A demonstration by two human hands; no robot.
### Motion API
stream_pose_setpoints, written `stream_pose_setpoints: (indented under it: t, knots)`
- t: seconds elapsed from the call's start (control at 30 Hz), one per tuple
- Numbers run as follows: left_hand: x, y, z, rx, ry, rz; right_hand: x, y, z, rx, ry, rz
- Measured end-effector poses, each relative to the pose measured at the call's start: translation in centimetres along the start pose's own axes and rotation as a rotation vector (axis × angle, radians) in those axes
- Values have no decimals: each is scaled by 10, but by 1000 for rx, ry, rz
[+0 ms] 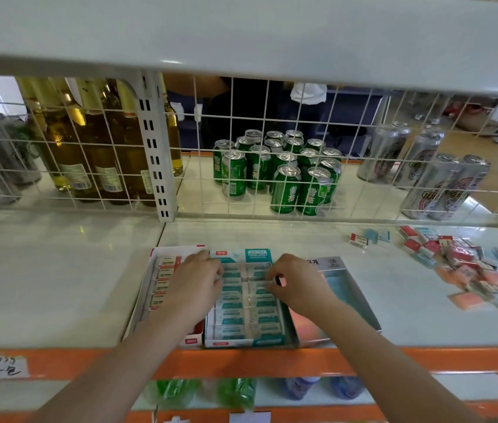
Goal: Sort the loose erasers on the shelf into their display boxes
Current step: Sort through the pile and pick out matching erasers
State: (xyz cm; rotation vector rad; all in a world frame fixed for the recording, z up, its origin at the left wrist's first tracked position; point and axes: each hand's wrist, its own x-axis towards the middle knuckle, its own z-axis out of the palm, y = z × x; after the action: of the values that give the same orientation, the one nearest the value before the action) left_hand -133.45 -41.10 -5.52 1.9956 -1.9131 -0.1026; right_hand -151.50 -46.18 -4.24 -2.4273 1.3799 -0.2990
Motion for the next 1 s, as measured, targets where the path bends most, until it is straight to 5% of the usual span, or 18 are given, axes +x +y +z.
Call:
stream_pose_setpoints:
  t: [0.3,1.0]
  knots:
    - [9,-3,0,136,-232,248,10,-2,2,-182,-143,-165]
    - [22,40,8,-50,-244,142,-24,55,-22,25,100,-2]
